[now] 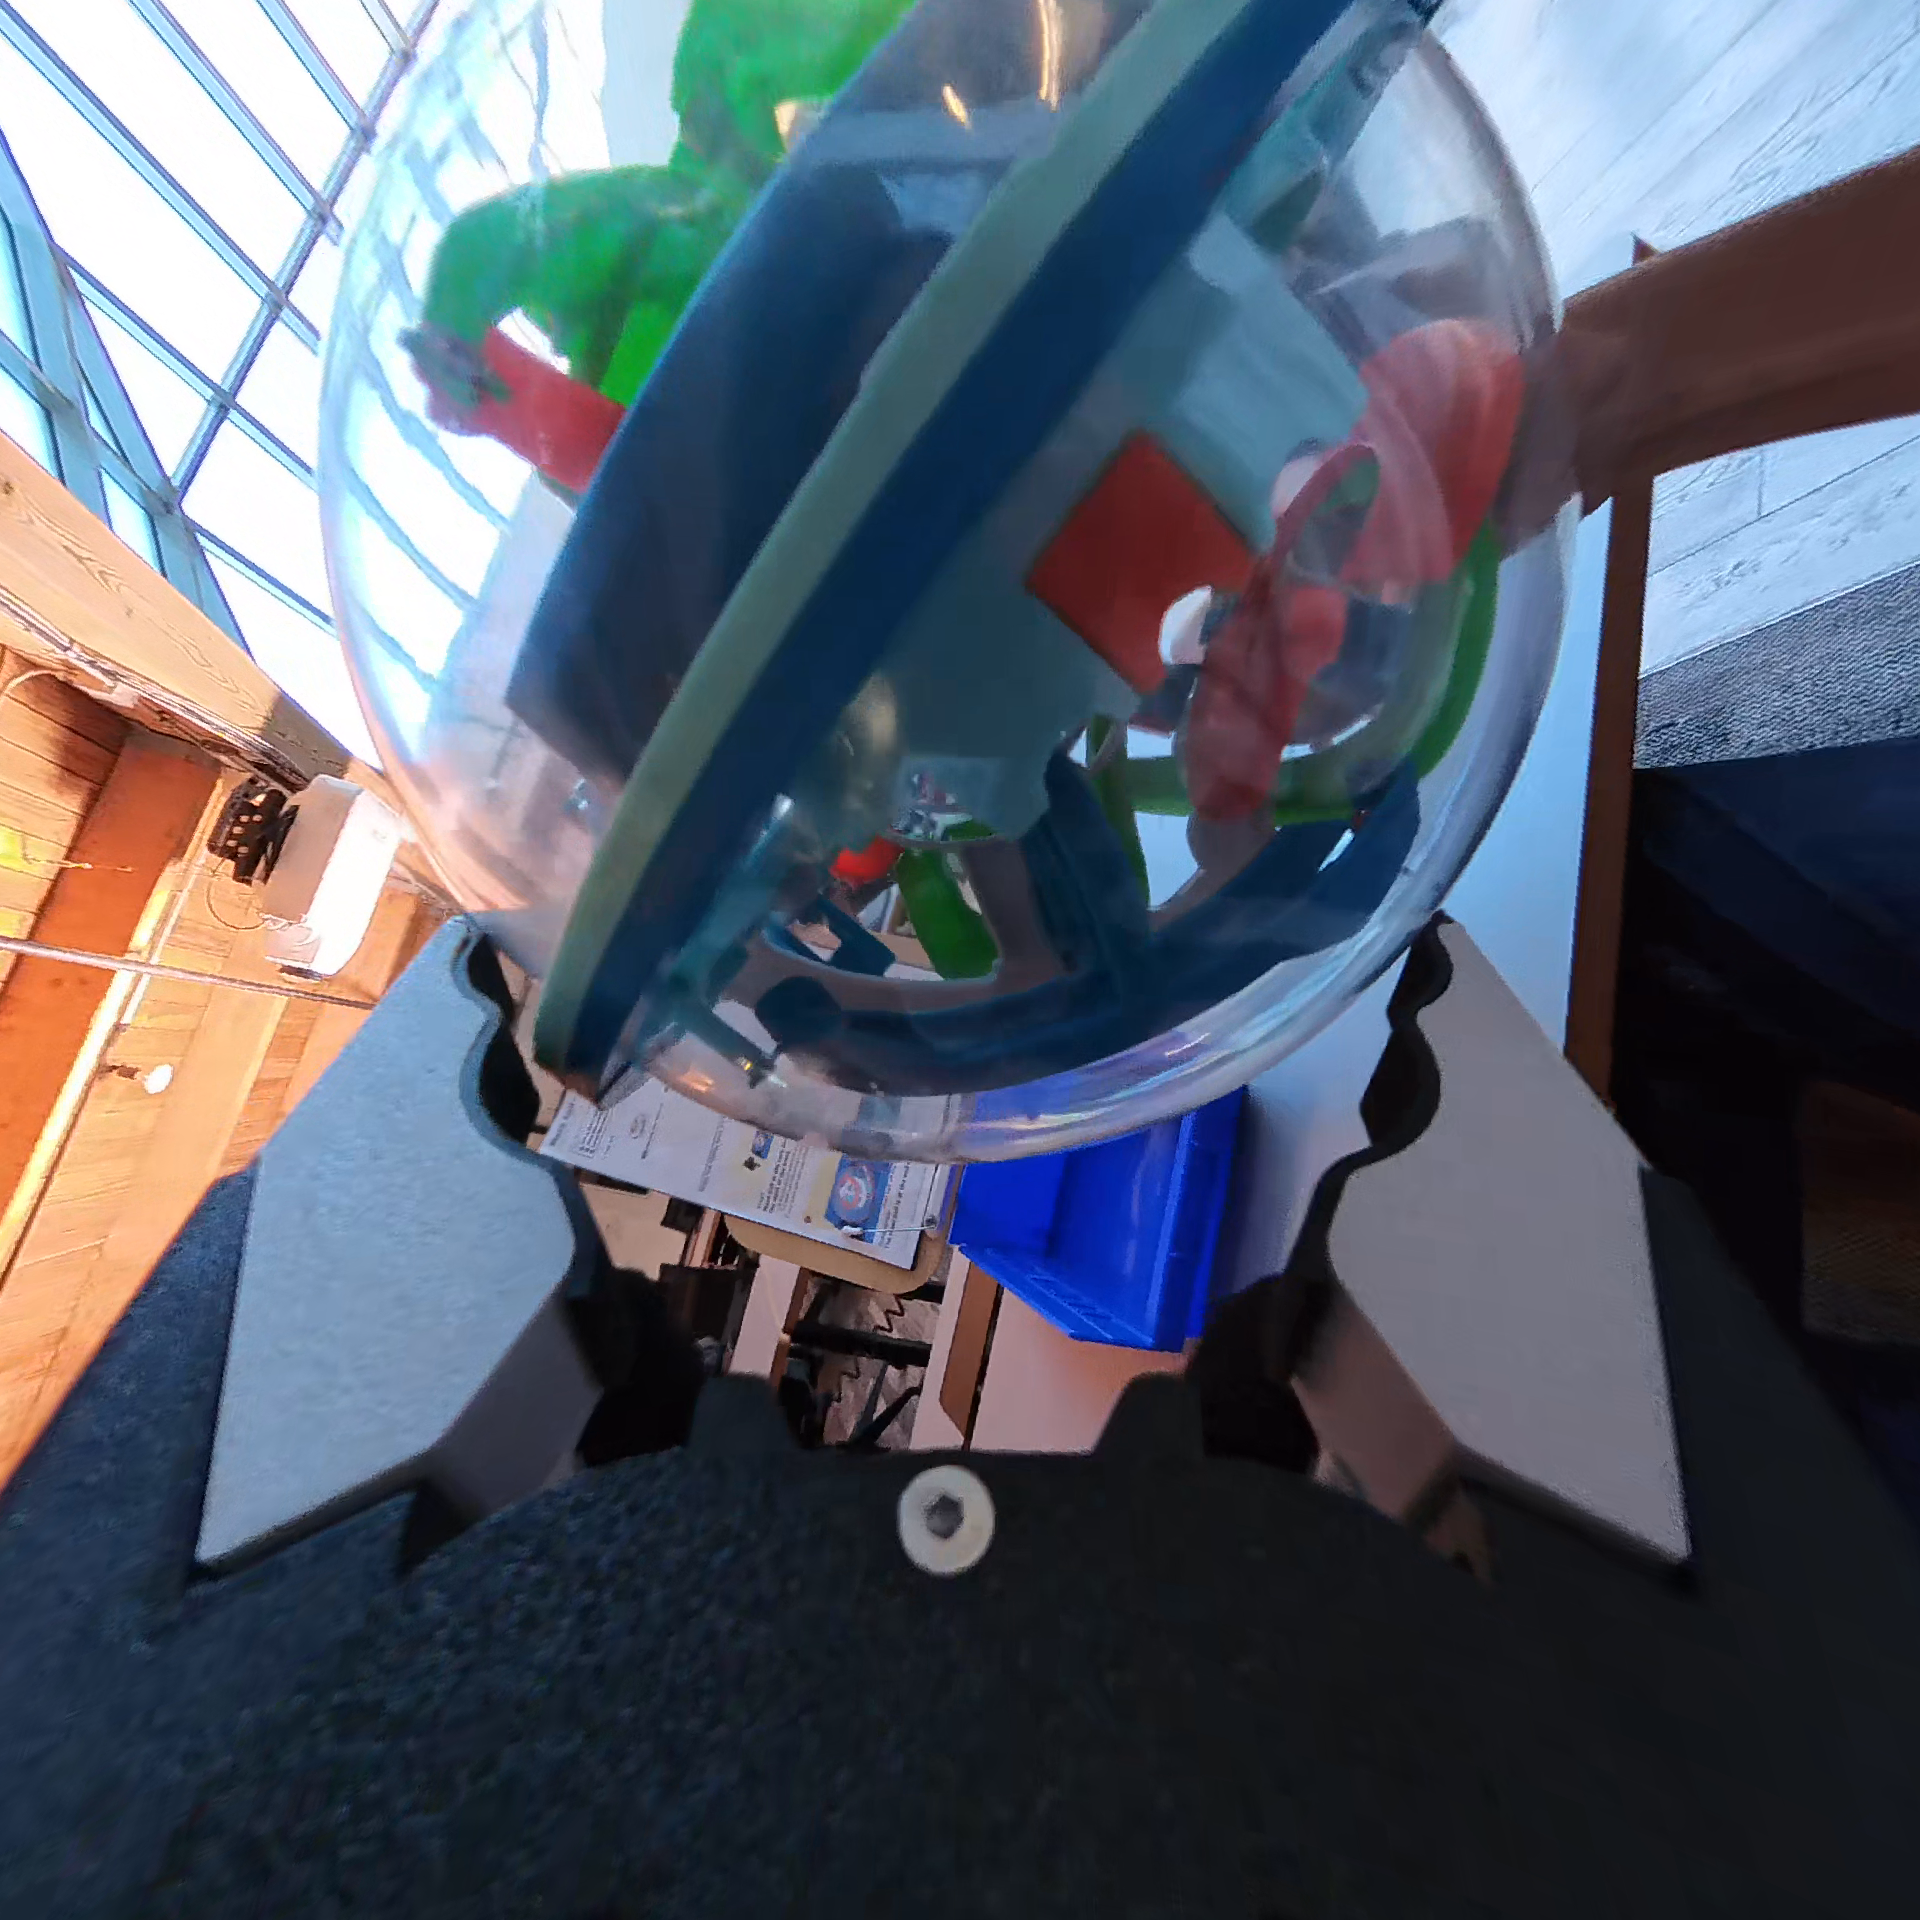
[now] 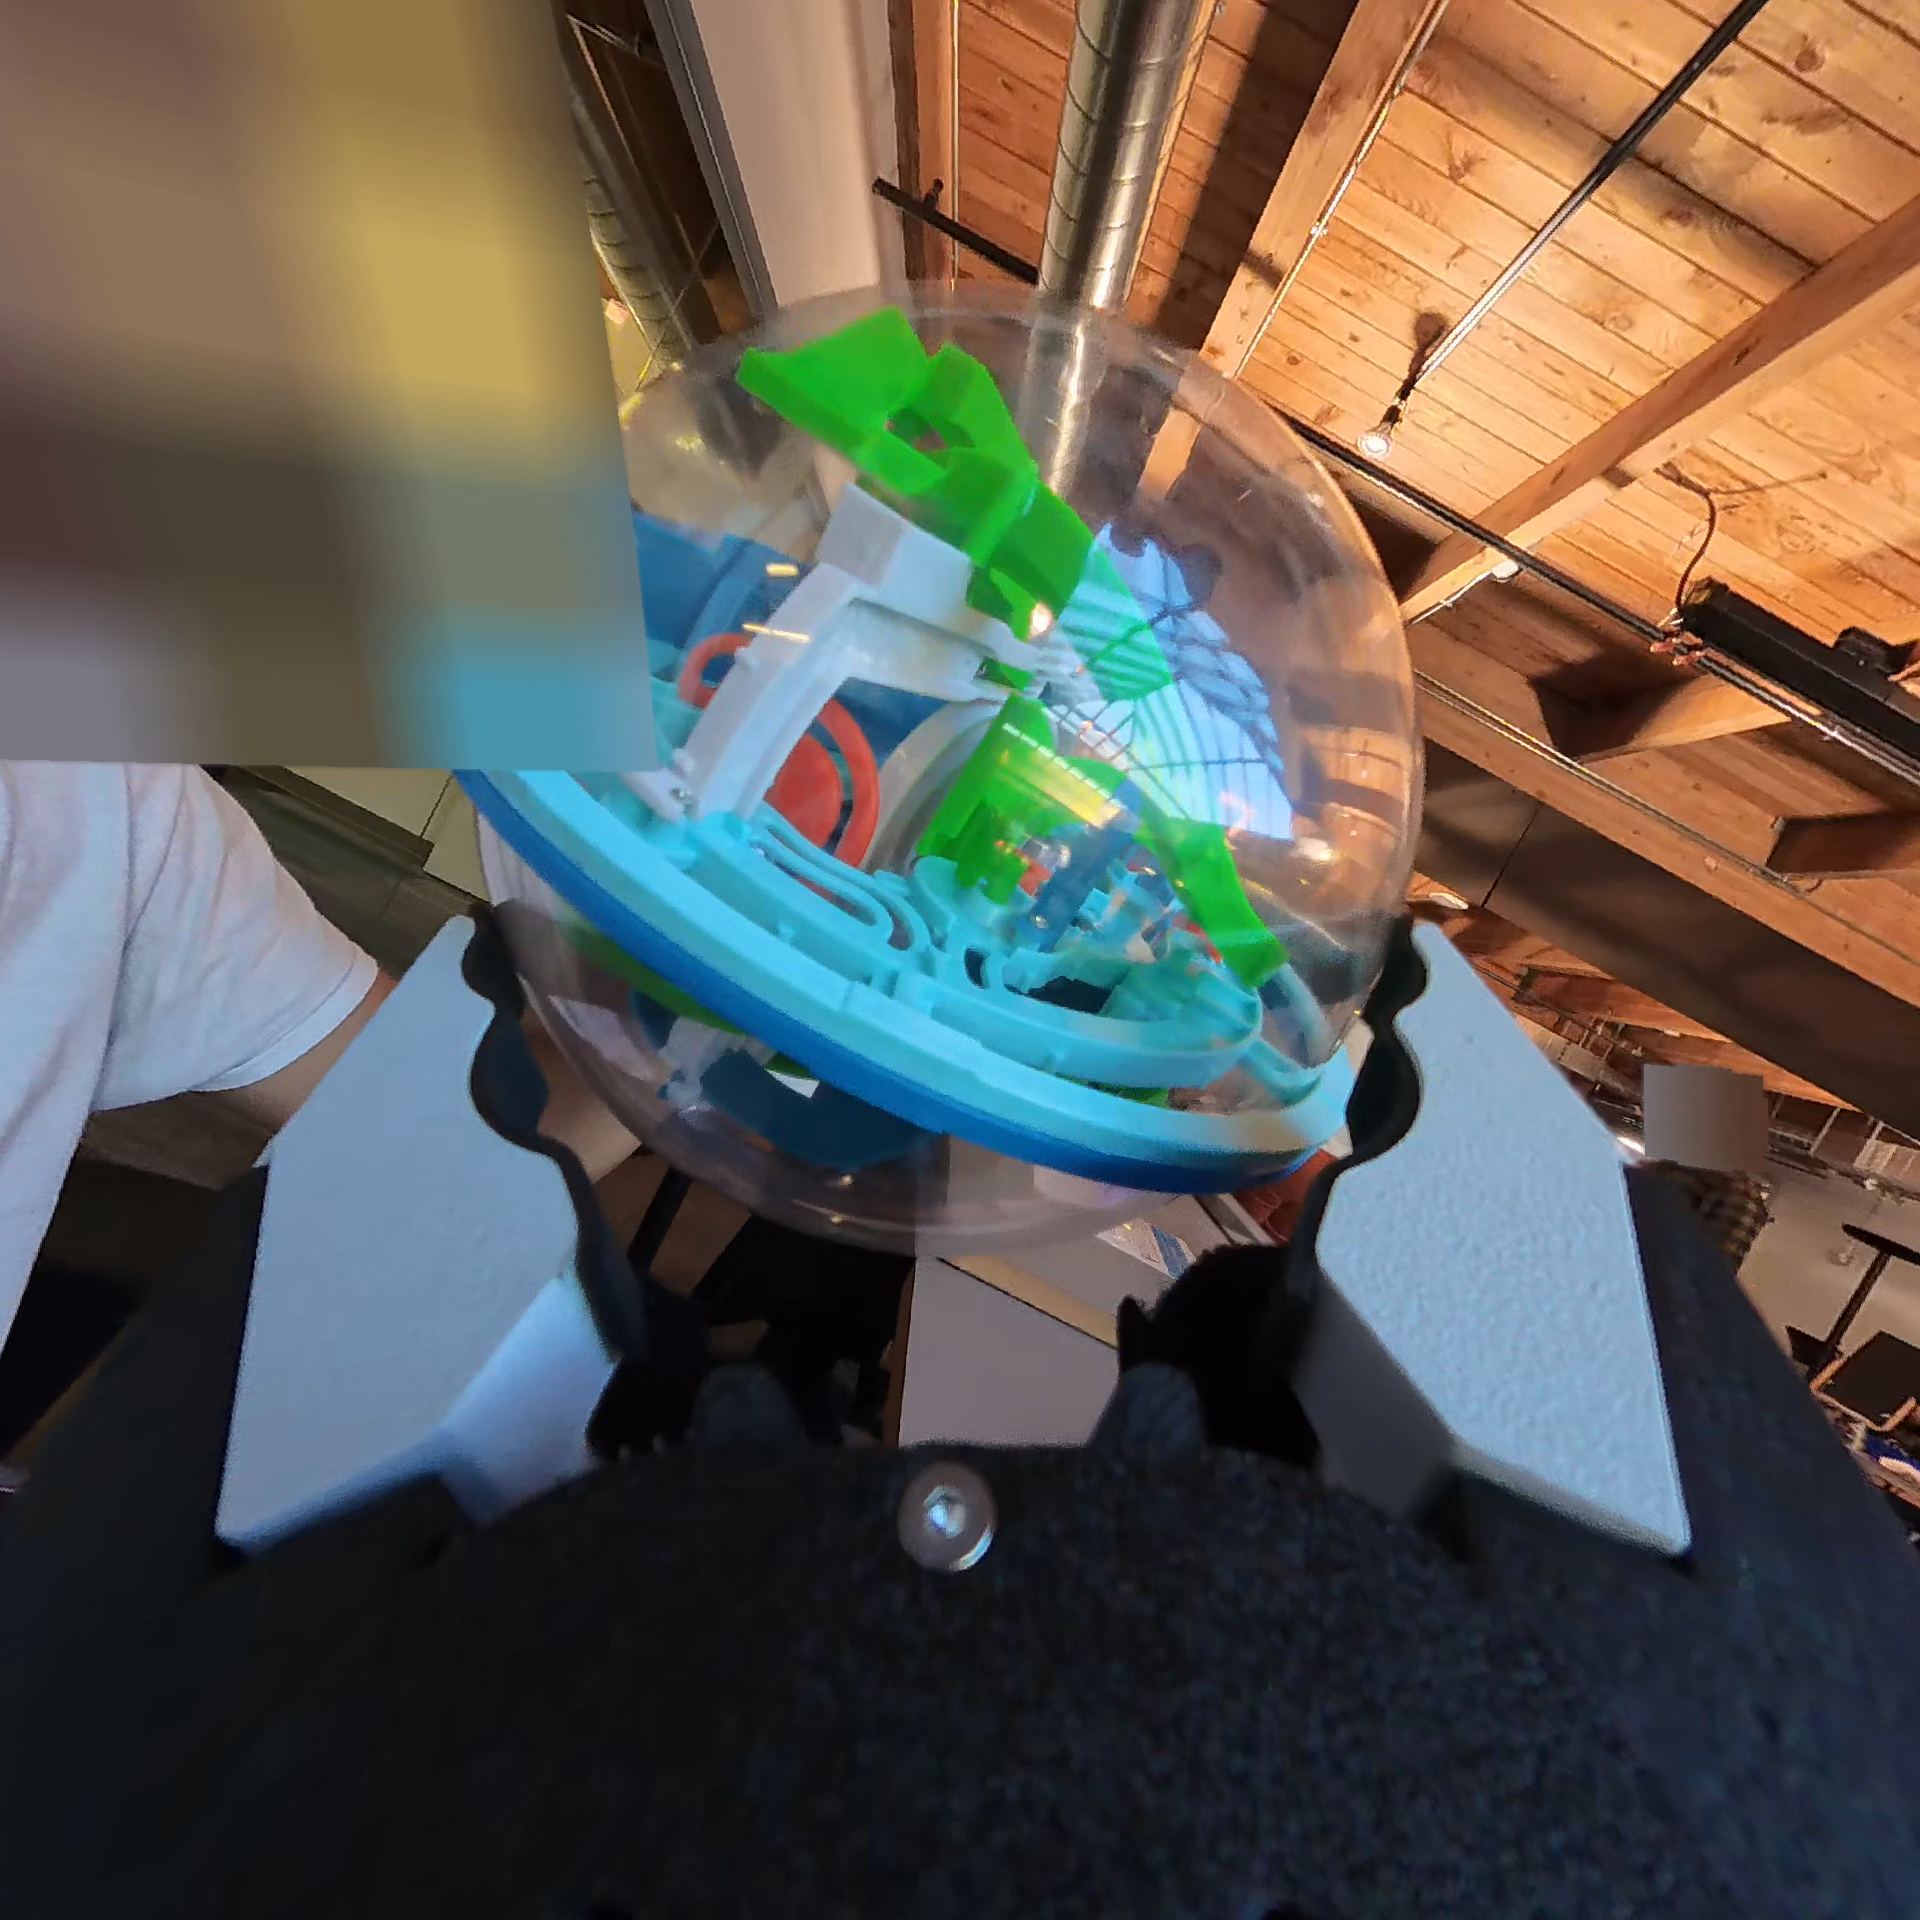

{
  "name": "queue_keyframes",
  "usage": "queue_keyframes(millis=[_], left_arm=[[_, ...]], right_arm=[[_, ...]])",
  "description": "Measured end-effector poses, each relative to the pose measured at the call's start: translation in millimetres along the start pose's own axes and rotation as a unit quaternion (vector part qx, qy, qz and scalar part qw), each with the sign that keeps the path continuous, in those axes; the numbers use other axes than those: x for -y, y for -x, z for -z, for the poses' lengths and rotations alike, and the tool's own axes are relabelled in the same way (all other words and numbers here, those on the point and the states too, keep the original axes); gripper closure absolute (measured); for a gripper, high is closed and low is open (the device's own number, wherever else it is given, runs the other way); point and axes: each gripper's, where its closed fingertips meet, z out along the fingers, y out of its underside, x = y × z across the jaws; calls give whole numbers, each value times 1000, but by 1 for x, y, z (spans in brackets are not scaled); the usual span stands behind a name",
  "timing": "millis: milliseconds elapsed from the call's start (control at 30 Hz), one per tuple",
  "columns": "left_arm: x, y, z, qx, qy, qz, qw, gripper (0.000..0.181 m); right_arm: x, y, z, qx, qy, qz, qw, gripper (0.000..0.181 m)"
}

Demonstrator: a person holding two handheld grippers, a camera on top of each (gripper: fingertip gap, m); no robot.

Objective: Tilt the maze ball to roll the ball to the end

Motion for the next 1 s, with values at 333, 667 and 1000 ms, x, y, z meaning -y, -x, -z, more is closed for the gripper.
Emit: queue_keyframes(millis=[333,667,1000], left_arm=[[-31,-11,-9,-12,14,-18,1000,22],[-113,-61,-40,-37,68,15,997,23],[-213,-114,-81,-31,120,22,992,23]], right_arm=[[-38,-8,7,-6,43,1,999,26],[-140,-21,42,-10,205,-54,977,26],[-248,-43,82,-22,311,-49,949,26]])
